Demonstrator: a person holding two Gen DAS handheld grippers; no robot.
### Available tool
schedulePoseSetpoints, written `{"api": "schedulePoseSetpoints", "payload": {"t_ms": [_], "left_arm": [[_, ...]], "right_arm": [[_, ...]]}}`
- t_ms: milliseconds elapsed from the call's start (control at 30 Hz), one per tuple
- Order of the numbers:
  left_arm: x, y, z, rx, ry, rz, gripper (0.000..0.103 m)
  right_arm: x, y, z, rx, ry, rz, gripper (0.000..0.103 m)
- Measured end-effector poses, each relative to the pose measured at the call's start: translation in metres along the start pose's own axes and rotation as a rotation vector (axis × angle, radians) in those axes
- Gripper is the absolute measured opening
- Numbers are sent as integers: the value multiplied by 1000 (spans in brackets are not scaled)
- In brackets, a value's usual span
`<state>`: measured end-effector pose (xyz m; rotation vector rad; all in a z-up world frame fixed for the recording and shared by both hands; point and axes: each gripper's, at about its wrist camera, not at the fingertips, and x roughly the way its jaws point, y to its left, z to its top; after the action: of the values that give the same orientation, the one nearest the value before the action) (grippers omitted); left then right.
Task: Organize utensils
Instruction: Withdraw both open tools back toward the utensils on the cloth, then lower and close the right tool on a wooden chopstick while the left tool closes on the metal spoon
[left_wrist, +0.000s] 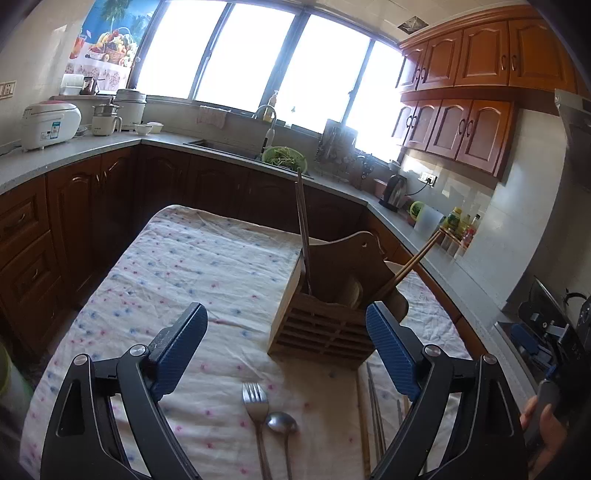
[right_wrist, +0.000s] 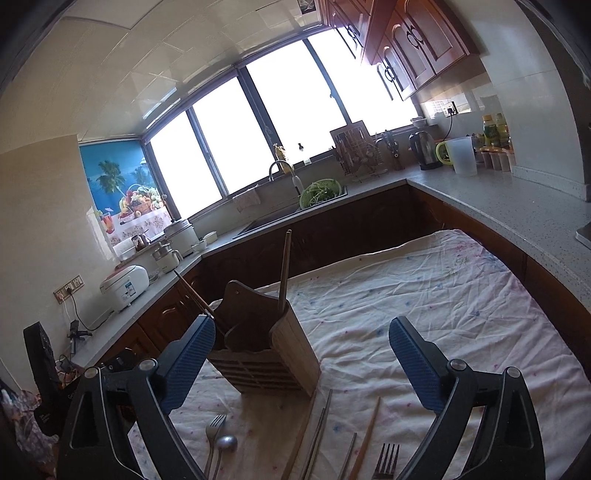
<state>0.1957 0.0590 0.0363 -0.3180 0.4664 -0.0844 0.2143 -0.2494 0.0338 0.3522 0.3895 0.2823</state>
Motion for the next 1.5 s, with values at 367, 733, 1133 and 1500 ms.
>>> {"api": "schedulePoseSetpoints", "payload": {"t_ms": [367,733,1133,1500], "left_arm": [[-25,-6,-41,9,71,-5,91],[-28,-8,-82,24,142,-15,91],[-20,-17,-102,75,205,-15,91],[-2,-21,-104,110,257,-24,89]], "right_arm": [[-43,-22,-39,28,48,-58,97],[-52,-34,-81,45,95,-77,97],[-45,-36,-105,44,163,-76,97],[-39,-34,-101,21,173,-87,97]]}}
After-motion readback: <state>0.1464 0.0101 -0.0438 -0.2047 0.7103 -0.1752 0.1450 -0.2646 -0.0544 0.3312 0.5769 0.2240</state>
